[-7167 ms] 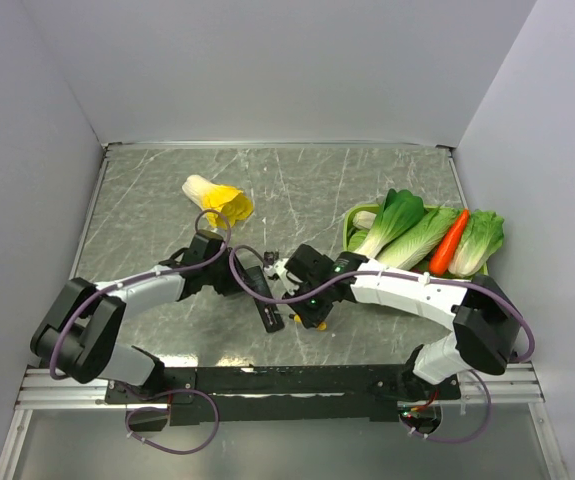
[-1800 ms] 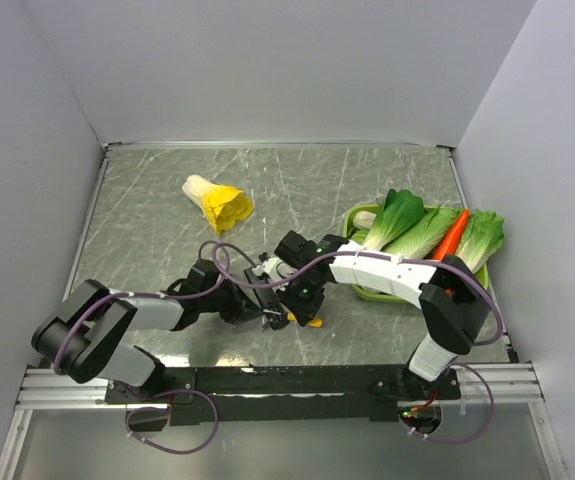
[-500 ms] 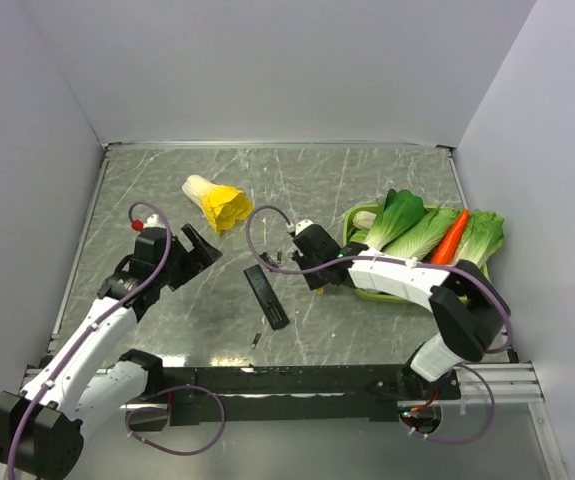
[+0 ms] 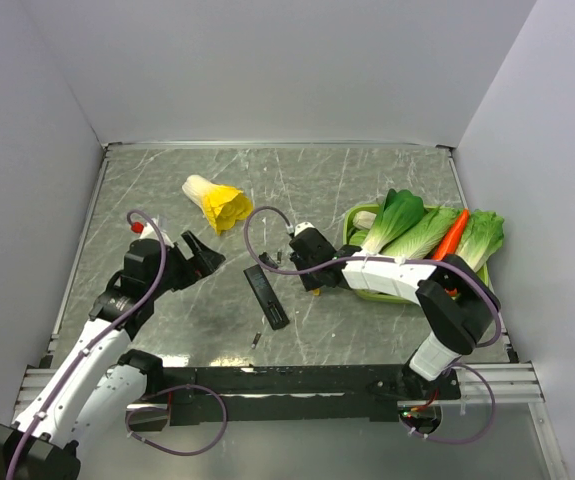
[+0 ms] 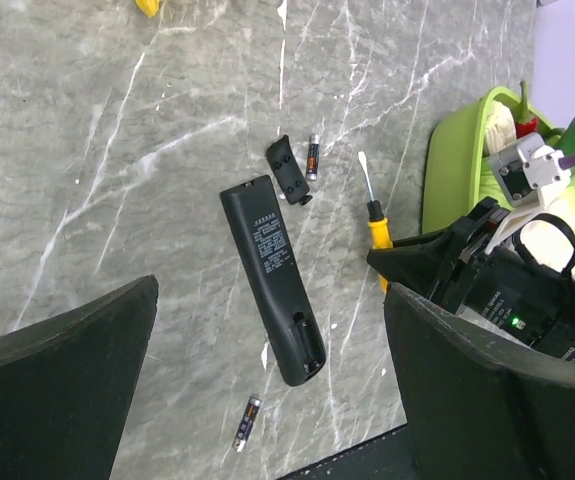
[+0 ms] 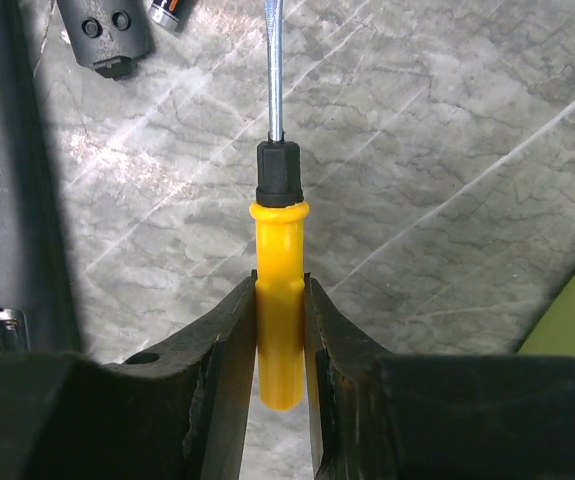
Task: Unload the batteries from the remote control
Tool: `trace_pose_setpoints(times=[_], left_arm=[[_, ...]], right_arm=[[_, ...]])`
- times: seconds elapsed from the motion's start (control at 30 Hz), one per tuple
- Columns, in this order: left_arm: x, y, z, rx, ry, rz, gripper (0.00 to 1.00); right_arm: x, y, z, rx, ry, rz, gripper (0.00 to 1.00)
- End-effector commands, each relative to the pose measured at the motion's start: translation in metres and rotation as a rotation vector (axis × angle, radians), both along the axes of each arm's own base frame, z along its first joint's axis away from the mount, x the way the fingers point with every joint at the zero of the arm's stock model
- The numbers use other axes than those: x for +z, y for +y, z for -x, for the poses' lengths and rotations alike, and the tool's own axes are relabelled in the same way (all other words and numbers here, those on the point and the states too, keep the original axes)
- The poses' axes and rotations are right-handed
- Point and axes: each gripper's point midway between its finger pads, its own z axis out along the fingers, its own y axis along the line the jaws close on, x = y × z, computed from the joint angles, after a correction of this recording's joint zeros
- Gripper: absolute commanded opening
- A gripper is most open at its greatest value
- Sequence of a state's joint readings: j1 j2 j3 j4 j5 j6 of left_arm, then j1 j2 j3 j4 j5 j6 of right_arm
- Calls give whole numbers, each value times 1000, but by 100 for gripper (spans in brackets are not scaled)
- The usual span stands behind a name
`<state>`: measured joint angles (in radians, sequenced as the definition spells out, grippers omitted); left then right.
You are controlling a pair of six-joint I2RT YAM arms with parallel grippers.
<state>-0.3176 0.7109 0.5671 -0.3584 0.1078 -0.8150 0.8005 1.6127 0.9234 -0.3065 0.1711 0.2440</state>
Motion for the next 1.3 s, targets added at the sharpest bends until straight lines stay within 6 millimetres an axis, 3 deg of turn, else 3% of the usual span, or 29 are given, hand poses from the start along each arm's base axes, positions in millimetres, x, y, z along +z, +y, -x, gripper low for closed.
trace_pose_setpoints(times=[0.0, 0.33, 0.43, 0.53, 0.63, 0.7, 0.73, 0.77, 0.83, 0.93, 1.03, 1.07, 1.13, 1.17, 1.23, 1.27], left_arm=[[13, -2, -4, -22, -34, -5, 100], [15, -5, 0, -36, -35, 7, 99], [18, -5, 0, -41, -45, 8, 99], [20, -5, 0, -44, -52, 11, 99], [30, -9, 1, -71, -76, 15, 99], [44, -12, 2, -99, -114, 22, 99], [49, -13, 3, -113, -128, 16, 99], [60, -13, 3, -118, -153, 20, 99], [65, -13, 5, -126, -159, 10, 99], [78, -15, 7, -159, -199, -2, 99], [88, -15, 10, -186, -265, -12, 99], [86, -15, 12, -191, -278, -14, 99], [101, -17, 17, -208, -371, 8, 99], [95, -18, 18, -213, -379, 15, 99], [107, -20, 24, -230, -465, 46, 99], [102, -21, 26, -237, -467, 52, 100]], right_arm=[[-6, 6, -1, -30, -7, -44, 31], [-3, 6, 3, -24, 3, -58, 41], [8, 8, 3, -8, -15, -82, 43], [31, 9, -1, -1, -54, -94, 45], [61, 5, 0, 3, -90, -108, 53], [93, 1, 5, 16, -140, -161, 72], [118, 0, 12, 43, -185, -220, 83], [128, -1, 17, 58, -201, -244, 100], [155, -6, 30, 114, -253, -308, 100], [172, -20, 46, 134, -277, -330, 100], [187, -38, 56, 55, -305, -383, 100], [190, -39, 61, 61, -315, -411, 100], [193, -43, 65, 49, -382, -502, 100], [193, -43, 68, 50, -400, -538, 100], [199, -47, 76, 47, -448, -622, 100], [202, -49, 77, 42, -461, -645, 100]])
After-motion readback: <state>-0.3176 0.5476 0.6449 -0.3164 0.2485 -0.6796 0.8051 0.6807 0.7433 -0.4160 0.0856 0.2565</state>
